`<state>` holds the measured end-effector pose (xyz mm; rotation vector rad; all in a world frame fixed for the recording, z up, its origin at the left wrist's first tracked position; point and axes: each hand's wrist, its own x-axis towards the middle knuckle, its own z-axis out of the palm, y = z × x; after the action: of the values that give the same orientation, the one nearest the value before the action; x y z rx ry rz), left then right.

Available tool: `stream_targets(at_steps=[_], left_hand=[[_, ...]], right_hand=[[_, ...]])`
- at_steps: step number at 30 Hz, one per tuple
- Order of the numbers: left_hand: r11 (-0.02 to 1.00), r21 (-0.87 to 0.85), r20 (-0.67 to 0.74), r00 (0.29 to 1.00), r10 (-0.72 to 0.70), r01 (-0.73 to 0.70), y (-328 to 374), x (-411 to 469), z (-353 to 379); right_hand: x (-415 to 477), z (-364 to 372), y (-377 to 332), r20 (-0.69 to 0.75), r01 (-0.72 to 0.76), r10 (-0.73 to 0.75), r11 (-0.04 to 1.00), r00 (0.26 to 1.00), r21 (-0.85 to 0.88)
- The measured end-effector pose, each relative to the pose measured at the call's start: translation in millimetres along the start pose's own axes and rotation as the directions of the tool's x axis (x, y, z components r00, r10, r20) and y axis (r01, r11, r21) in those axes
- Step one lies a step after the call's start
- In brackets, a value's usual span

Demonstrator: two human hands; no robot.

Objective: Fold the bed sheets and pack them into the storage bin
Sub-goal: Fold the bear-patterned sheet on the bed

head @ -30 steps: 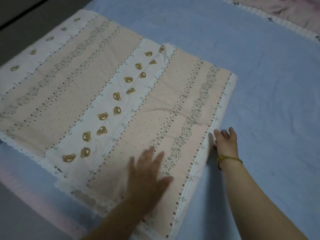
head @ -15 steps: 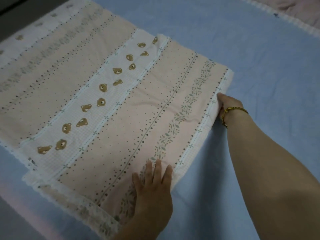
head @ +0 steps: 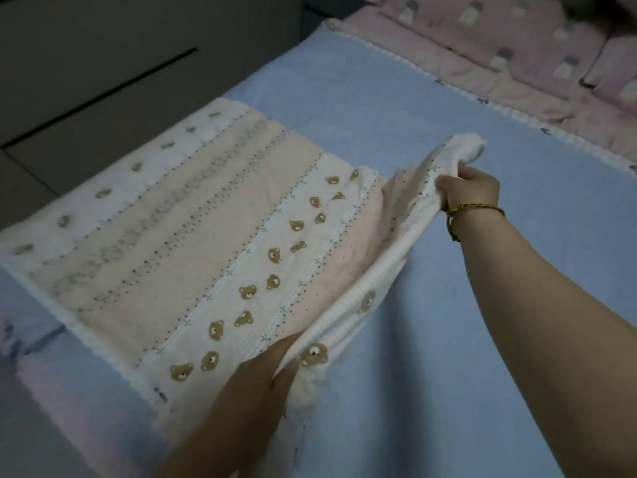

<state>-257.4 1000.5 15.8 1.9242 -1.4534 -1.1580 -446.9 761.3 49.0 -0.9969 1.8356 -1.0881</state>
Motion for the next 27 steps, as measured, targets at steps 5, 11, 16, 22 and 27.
stream_targets(at_steps=[5, 11, 16, 22, 27], left_hand=[[0.995, -0.085, -0.043, 0.997, 0.058, -0.061, -35, 54, -116], [0.996, -0.051, -0.016, 0.998, -0.068, 0.067, -118, 131, -229], [0.961, 0.153, -0.200, 0.959, -0.199, 0.231, -201, 182, -249], [0.888, 0.450, -0.069, 0.995, -0.070, 0.094, -245, 199, -224], [0.889, 0.452, 0.013, 0.996, -0.086, 0.071, -250, 206, -226]], right_hand=[[-6, 104, -62, -0.030, 0.063, -0.064, 0.997, 0.997, -0.043], [-4, 272, -82, -0.069, 0.051, -0.057, 0.994, 0.996, -0.093], [-22, 382, -54, 0.311, 0.089, -0.014, 0.970, 0.950, -0.228], [-42, 418, 25, 0.473, 0.363, 0.216, 0.403, 0.854, -0.840], [-34, 427, 30, 0.463, 0.380, 0.192, 0.351, 0.865, -0.856]])
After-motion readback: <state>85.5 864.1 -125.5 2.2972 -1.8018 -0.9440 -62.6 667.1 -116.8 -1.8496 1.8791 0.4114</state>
